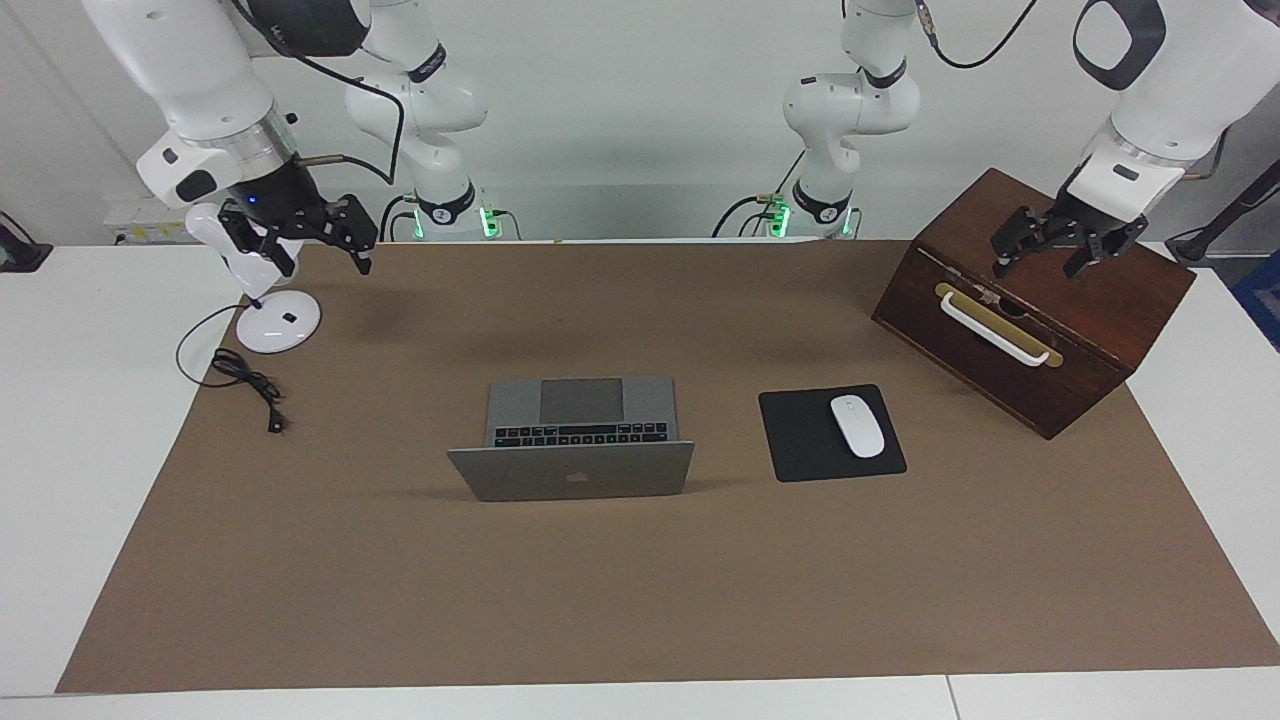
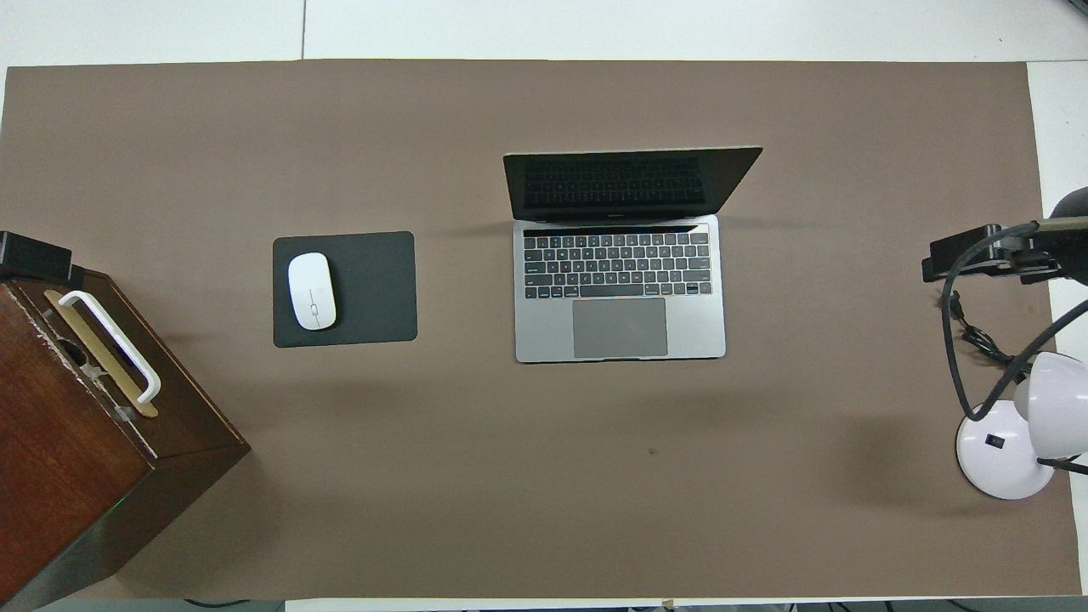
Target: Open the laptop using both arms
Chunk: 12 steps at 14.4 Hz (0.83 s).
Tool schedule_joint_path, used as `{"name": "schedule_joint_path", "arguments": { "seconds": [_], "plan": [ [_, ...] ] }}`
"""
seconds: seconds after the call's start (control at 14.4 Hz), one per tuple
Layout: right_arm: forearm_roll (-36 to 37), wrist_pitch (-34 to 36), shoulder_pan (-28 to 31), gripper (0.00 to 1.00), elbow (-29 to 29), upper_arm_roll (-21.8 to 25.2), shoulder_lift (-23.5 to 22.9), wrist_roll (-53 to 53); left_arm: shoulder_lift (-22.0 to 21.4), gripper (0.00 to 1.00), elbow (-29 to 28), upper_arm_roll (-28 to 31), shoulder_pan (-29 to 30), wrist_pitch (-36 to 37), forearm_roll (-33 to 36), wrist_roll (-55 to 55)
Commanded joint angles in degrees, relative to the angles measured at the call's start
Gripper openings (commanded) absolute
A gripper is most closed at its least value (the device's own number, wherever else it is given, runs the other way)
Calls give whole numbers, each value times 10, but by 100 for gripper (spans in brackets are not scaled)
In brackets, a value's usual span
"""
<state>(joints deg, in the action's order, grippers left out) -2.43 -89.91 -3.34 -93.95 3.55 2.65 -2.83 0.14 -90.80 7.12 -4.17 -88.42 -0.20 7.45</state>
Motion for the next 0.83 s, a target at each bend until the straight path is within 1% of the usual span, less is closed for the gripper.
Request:
{"name": "schedule_joint_path", "arguments": {
  "seconds": [0.0,0.21,0.76],
  "plan": [
    [-1,7,12,100,-16,1,16,-7,-4,100,2,0,0,-11,10,7],
    [-1,10,25,100,-16,1,20,-4,-4,100,1,0,0,-12,9,7],
    [16,7,25,100,-12,1,19,-5,-5,100,-1,0,1,-13,8,6]
  ]
}}
